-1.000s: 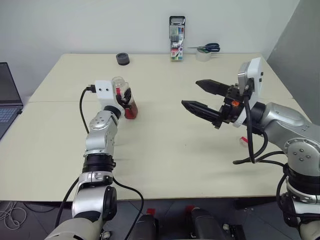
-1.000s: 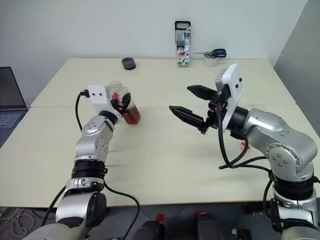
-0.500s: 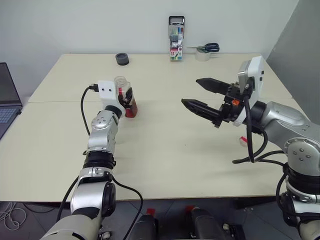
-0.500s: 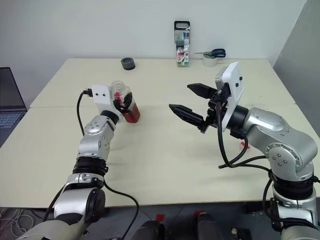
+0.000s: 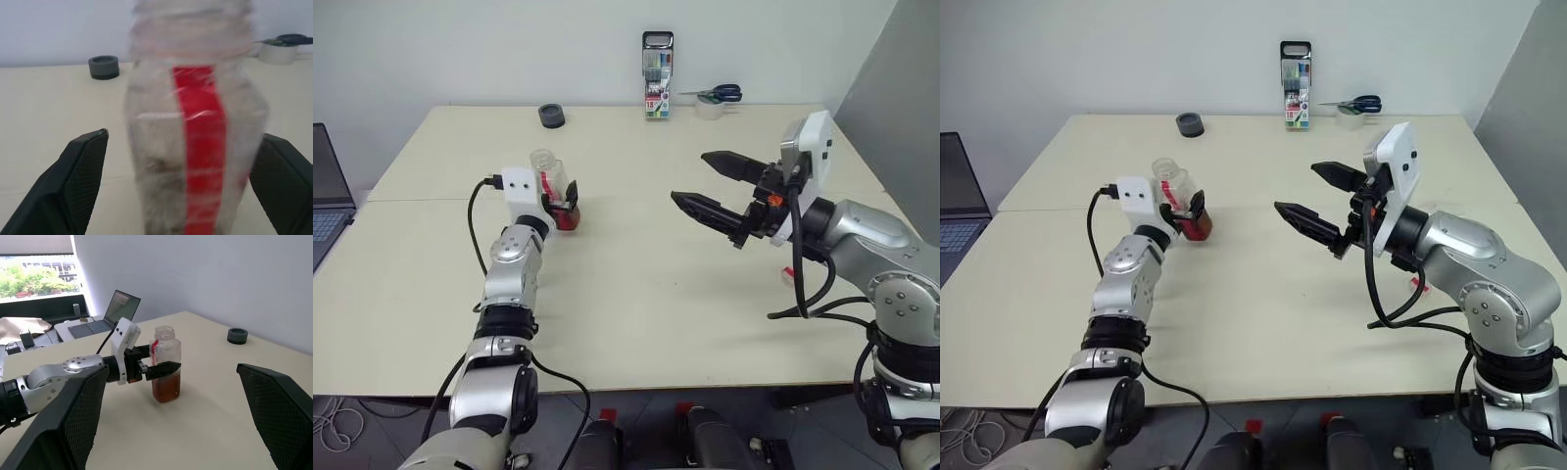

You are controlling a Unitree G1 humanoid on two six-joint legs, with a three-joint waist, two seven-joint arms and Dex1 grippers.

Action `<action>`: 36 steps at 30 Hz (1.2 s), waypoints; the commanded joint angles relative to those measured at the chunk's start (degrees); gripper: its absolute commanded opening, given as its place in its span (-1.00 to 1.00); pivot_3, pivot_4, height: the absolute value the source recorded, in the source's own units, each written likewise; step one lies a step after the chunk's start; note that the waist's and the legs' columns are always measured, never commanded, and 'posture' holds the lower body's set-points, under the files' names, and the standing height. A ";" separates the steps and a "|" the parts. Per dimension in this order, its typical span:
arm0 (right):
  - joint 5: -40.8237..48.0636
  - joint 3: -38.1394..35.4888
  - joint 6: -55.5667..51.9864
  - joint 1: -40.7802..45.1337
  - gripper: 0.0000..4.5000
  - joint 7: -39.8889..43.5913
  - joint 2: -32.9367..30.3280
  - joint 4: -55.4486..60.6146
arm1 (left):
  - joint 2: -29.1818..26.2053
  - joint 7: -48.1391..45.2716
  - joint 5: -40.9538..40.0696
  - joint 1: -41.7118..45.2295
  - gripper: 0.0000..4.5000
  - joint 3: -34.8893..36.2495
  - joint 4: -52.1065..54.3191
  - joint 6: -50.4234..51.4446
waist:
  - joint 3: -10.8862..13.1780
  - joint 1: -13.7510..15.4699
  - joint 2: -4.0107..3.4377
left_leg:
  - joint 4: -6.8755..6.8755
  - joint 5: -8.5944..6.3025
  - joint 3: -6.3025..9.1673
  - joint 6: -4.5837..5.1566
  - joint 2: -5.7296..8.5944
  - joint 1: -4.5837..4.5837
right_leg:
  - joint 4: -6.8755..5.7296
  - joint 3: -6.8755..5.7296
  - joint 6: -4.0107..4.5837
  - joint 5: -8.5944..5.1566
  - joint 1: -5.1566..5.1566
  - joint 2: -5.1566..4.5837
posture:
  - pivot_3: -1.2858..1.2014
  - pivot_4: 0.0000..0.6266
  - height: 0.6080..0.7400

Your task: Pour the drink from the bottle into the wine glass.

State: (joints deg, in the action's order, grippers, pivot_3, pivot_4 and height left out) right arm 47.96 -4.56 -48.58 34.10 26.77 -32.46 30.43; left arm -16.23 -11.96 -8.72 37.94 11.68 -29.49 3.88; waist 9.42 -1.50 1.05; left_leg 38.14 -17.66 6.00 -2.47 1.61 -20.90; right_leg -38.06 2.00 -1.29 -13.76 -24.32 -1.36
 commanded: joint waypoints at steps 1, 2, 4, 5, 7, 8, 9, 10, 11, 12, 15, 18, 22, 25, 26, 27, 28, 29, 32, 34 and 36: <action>-1.29 -0.62 2.09 -2.06 1.00 0.19 -0.08 2.00 | 0.55 0.79 -0.55 -3.60 0.99 -0.22 7.87 2.61 | 0.00 0.01 0.00 | 0.00 0.00 0.00 0.00 0.00 0.00 | 0.00 0.01 0.00 0.00 0.00 0.00 | 0.03 -0.52 1.00; -1.37 -0.73 2.19 -2.79 1.00 0.04 -0.01 2.17 | 0.77 1.03 -0.60 -5.21 0.99 -0.37 9.84 3.76 | 0.00 0.00 0.00 | 0.00 0.00 0.00 0.00 0.00 0.00 | -0.01 0.01 0.00 0.00 0.00 0.00 | 0.03 -0.52 1.00; -1.55 -0.94 2.30 -3.73 1.00 -0.12 0.14 2.50 | 1.11 1.27 -0.64 -7.56 0.99 -0.57 13.05 5.73 | 0.00 0.01 0.00 | 0.00 0.00 -0.01 0.00 0.00 0.02 | -0.01 0.01 0.00 0.00 0.01 0.00 | 0.03 -0.52 1.00; -1.58 -1.06 2.30 -4.05 1.00 -0.25 0.22 2.67 | 1.28 1.32 -0.75 -8.64 0.99 -0.63 14.61 6.78 | 0.00 0.02 0.00 | 0.00 0.00 0.00 0.00 0.00 0.02 | -0.01 0.00 0.00 0.00 0.01 0.00 | 0.03 -0.52 1.00; -1.49 -1.55 2.15 -5.16 1.00 -1.04 0.51 3.21 | 1.51 1.16 -0.92 -12.25 0.99 -1.09 19.38 9.63 | 0.00 0.02 0.00 | 0.00 0.00 -0.01 0.00 -0.01 0.02 | -0.02 0.01 0.00 0.00 0.01 0.00 | 0.03 -0.52 1.00; -1.51 -1.72 2.15 -5.82 1.00 -1.42 0.65 3.42 | 1.53 1.05 -1.02 -14.02 0.99 -1.34 21.68 11.21 | -0.01 0.01 0.00 | 0.00 0.00 -0.01 0.00 -0.02 0.03 | -0.01 0.01 0.00 0.00 0.01 0.01 | 0.03 -0.52 1.00; -1.51 -1.82 2.18 -6.26 1.00 -1.68 0.72 3.57 | 1.52 1.01 -1.09 -15.17 0.99 -1.50 23.33 12.44 | -0.02 0.01 0.00 | -0.02 0.00 -0.01 0.00 -0.02 0.04 | 0.01 0.01 0.00 0.00 0.02 0.00 | 0.03 -0.52 1.00; -1.56 -1.95 2.24 -7.25 1.00 -1.89 0.70 4.01 | 1.23 0.62 -1.16 -16.77 0.99 -1.94 25.56 14.16 | -0.02 0.01 0.00 | -0.03 0.00 0.00 0.00 -0.02 0.05 | 0.02 0.01 0.00 0.00 0.04 0.00 | 0.03 -0.52 1.00; -1.75 -2.44 2.33 -9.11 1.00 -2.46 0.91 4.16 | 0.59 -0.25 -1.24 -18.77 0.99 -2.60 28.21 16.08 | -0.03 0.02 0.02 | -0.03 0.00 -0.01 0.00 -0.02 0.04 | 0.01 0.01 0.00 0.00 0.03 0.00 | 0.03 -0.52 1.00; -1.81 -3.20 2.34 -11.12 1.00 -3.21 1.18 4.24 | -0.13 -1.29 -1.43 -20.59 0.99 -3.18 30.79 17.94 | -0.04 0.01 0.03 | -0.04 0.00 0.01 0.00 -0.03 0.04 | 0.02 -0.01 0.00 0.00 0.04 0.01 | 0.03 -0.52 1.00; -3.70 -5.72 2.34 -17.66 1.00 -5.82 1.09 3.60 | -4.71 -8.19 -2.10 -24.69 0.99 -6.80 37.86 22.43 | -0.05 0.00 0.05 | -0.05 -0.02 0.02 0.02 -0.04 0.07 | 0.05 -0.03 0.00 -0.01 0.10 0.01 | 0.03 -0.52 1.00; -4.79 -8.68 1.09 -19.86 1.00 -12.33 3.61 1.11 | -8.69 -17.85 -6.27 -25.33 0.99 -11.02 43.29 25.17 | -0.04 0.02 0.04 | -0.03 -0.09 -0.03 0.17 -0.02 0.12 | 0.00 0.01 0.00 0.00 0.13 0.04 | 0.03 -0.52 1.00; -5.50 -12.61 -0.40 -18.76 1.00 -24.10 11.74 -4.51 | -11.75 -28.63 -13.08 -21.07 0.99 -14.12 47.25 28.45 | -0.05 0.01 0.04 | -0.01 -0.10 -0.04 0.18 -0.03 0.20 | -0.01 0.00 0.00 0.00 0.23 0.18 | 0.03 -0.52 1.00; -3.12 -16.31 -0.42 -15.85 1.00 -32.21 20.39 -8.32 | -13.07 -32.98 -14.71 -17.14 0.99 -14.65 45.24 28.30 | -0.06 -0.36 -0.01 | -0.05 -0.05 -0.14 0.10 -0.11 0.23 | -0.05 0.09 0.00 0.00 0.17 0.22 | 0.03 -0.52 1.00; -1.60 -18.38 0.12 -14.21 1.00 -35.49 23.68 -10.21 | -13.25 -33.78 -14.46 -15.67 0.99 -14.83 43.83 27.64 | -0.06 -0.52 -0.03 | -0.06 0.00 -0.23 0.01 -0.19 0.26 | -0.06 0.13 0.01 0.00 0.14 0.23 | 0.03 -0.52 1.00; 0.37 -20.86 0.87 -12.28 1.00 -38.39 26.53 -12.66 | -13.18 -34.25 -14.15 -14.04 0.99 -15.12 42.53 27.18 | -0.06 -0.59 -0.05 | -0.09 -0.01 -0.30 0.01 -0.21 0.29 | -0.07 0.14 0.01 0.00 0.13 0.25 | 0.03 -0.52 1.00; 1.72 -22.48 1.43 -10.87 1.00 -40.50 28.72 -14.24 | -13.35 -34.77 -14.11 -13.13 0.99 -14.96 41.65 26.84 | -0.07 -0.61 -0.07 | -0.13 -0.01 -0.36 0.02 -0.24 0.35 | -0.09 0.15 0.02 0.00 0.14 0.29 | 0.03 -0.52 1.00; 3.08 -24.29 2.51 -9.29 1.00 -42.56 30.84 -16.24 | -13.51 -35.19 -14.07 -12.28 0.99 -14.82 40.93 26.69 | -0.08 -0.62 -0.09 | -0.14 -0.01 -0.41 0.03 -0.24 0.37 | -0.09 0.14 0.03 0.01 0.14 0.30 | 0.03 -0.52 1.00; 7.69 -29.89 6.53 -4.41 1.00 -47.16 34.73 -23.18 | -13.71 -35.33 -13.90 -10.18 0.99 -14.75 40.49 27.37 | -0.07 -0.56 -0.11 | -0.15 -0.11 -0.48 0.19 -0.20 0.35 | -0.06 0.13 0.03 0.01 0.13 0.32 | 0.03 -0.52 1.00; 9.16 -31.03 8.41 -2.57 1.00 -47.96 35.97 -25.92 | -14.28 -35.48 -13.89 -9.70 0.99 -14.27 40.41 27.56 | -0.07 -0.47 -0.13 | -0.14 -0.11 -0.46 0.19 -0.12 0.24 | -0.04 0.13 0.03 0.01 0.06 0.32 | 0.03 -0.52 1.00; 10.50 -32.43 11.10 -0.65 1.00 -48.55 37.02 -29.83 | -14.62 -34.95 -12.82 -9.13 0.99 -14.21 39.00 26.69 | -0.07 -0.46 -0.13 | -0.14 -0.11 -0.46 0.20 -0.08 0.21 | -0.02 0.14 0.03 0.01 0.06 0.31 | 0.03 -0.52 1.00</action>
State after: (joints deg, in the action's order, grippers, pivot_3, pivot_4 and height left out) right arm 56.09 -35.85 -40.25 31.86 -21.29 3.86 1.65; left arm -30.23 -46.87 -22.07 27.79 -3.50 9.34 31.95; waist 9.35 -1.96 0.92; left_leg 38.00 -17.77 5.53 -2.26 1.53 -20.69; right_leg -38.08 2.14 -1.27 -13.75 -24.26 -1.05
